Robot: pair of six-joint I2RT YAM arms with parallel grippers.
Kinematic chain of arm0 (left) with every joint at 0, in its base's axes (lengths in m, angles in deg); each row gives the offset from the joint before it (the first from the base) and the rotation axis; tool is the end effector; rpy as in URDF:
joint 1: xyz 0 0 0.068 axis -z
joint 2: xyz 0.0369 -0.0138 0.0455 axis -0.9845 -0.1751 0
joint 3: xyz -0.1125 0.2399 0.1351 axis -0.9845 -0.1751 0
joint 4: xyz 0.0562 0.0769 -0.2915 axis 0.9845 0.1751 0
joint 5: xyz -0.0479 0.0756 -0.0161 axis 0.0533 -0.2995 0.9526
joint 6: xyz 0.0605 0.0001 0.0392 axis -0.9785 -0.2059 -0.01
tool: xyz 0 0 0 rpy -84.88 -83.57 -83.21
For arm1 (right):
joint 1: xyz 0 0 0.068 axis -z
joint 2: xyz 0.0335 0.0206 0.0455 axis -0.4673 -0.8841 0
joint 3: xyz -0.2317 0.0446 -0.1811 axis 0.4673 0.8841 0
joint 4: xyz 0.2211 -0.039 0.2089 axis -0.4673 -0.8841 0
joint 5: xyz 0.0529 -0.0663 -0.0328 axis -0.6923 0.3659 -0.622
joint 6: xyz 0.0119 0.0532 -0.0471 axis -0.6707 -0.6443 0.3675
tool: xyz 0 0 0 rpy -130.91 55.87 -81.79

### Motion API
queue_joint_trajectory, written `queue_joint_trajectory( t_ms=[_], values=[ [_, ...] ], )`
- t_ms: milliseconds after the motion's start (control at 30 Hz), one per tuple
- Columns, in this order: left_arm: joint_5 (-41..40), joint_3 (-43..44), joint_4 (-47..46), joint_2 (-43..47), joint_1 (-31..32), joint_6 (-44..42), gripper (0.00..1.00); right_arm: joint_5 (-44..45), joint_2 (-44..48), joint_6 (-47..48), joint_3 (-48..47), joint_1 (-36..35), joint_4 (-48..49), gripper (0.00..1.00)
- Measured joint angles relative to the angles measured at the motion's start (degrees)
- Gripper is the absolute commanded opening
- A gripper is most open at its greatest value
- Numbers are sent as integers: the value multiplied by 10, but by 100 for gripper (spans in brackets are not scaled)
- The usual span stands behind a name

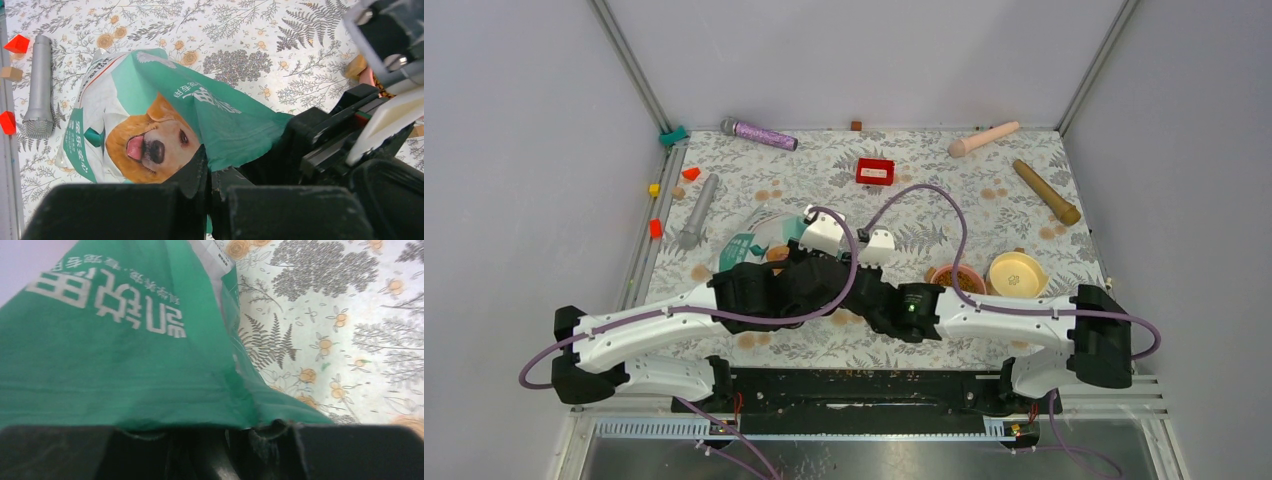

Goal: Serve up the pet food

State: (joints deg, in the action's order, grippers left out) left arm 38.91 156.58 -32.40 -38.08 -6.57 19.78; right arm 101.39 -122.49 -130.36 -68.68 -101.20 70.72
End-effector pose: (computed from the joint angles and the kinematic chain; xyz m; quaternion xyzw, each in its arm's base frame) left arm 0.1198 -0.2427 0.3765 0.1619 0.8438 -0.0272 0.5110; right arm 0.1458 0.3551 0.2838 0.0232 0.8479 0.2646 0.4587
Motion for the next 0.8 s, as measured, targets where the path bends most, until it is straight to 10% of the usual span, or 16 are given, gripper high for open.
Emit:
queue_joint_trajectory(
  t_ms=[467, 800],
  values=[
    [24, -16, -1, -9, -2, 0, 0, -117, 52, -97, 308, 54, 503, 0],
    [5, -16, -1, -1, -2, -2, 0, -127, 133, -120, 374, 59, 551, 0]
  ],
)
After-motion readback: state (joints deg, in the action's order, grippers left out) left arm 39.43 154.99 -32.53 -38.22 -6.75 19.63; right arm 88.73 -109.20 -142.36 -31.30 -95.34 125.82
